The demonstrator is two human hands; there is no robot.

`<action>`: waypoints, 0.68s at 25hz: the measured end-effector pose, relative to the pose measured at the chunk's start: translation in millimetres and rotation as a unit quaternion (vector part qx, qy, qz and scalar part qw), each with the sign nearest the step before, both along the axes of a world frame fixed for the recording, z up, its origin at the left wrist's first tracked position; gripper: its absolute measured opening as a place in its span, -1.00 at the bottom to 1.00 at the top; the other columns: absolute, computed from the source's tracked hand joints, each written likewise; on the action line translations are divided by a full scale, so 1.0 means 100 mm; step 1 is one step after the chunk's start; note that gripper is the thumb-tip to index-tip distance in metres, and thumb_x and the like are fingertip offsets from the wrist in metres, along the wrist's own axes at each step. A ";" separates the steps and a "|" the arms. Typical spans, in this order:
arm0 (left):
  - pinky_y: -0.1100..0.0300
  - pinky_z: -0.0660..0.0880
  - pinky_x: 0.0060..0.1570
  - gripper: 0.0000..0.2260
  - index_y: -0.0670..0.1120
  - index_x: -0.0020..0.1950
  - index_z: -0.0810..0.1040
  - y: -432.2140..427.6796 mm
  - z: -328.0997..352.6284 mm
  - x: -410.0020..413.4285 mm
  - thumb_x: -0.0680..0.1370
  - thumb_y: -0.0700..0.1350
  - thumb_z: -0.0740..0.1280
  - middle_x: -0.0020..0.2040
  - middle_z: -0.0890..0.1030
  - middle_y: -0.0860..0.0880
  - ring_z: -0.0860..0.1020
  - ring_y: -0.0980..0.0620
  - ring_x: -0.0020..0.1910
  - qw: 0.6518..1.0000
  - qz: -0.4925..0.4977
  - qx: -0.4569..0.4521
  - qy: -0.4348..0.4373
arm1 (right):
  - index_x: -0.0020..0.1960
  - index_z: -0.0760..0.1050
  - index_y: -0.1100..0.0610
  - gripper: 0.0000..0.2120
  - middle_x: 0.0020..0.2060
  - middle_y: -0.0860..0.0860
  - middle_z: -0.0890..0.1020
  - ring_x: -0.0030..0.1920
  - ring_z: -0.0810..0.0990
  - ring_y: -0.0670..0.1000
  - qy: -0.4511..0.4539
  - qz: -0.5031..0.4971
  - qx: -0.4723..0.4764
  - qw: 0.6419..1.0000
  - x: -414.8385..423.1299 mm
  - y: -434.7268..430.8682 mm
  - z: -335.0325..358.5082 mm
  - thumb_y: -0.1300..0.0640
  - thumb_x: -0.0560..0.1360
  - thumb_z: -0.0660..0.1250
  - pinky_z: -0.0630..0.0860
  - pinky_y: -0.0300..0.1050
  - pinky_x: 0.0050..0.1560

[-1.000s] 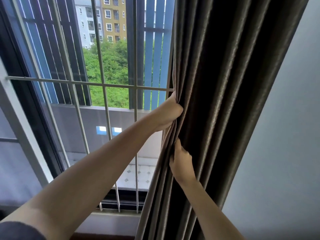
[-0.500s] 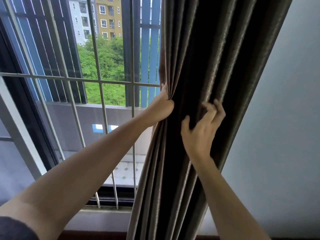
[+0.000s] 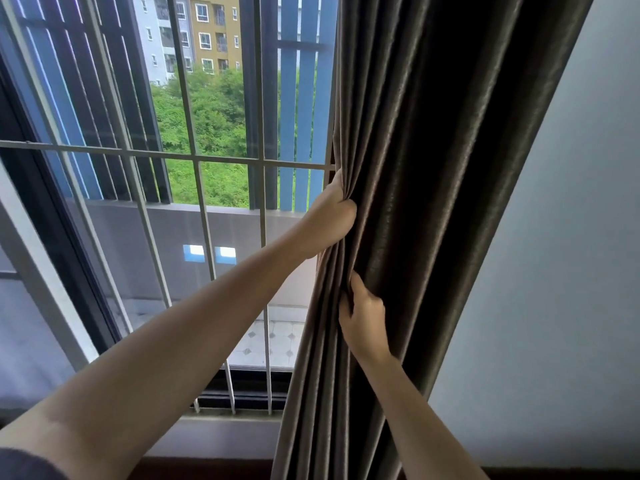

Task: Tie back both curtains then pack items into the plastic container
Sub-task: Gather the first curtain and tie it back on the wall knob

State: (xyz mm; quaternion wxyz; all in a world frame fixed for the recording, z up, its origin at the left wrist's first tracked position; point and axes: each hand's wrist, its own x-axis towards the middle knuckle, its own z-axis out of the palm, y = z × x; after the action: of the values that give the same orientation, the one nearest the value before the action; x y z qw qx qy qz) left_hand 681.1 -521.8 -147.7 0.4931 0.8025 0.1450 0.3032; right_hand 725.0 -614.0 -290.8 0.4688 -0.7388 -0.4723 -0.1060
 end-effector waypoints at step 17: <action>0.19 0.44 -0.27 -0.33 0.00 0.53 0.06 -0.28 0.04 0.05 0.45 -0.39 0.06 -0.04 0.55 0.03 0.51 0.04 -0.23 0.999 0.035 0.002 0.011 | 0.43 0.19 0.23 -0.39 0.42 0.16 0.28 0.42 0.27 0.00 0.053 -0.165 0.259 0.950 0.57 -0.37 0.98 0.20 0.45 0.35 0.23 -0.21 0.44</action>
State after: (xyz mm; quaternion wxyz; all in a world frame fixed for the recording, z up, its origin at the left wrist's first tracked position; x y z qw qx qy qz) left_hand 685.8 -549.7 -144.0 0.4786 0.8016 0.1775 0.3113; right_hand 781.8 -651.1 -192.6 0.6444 -0.6642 -0.2746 -0.2612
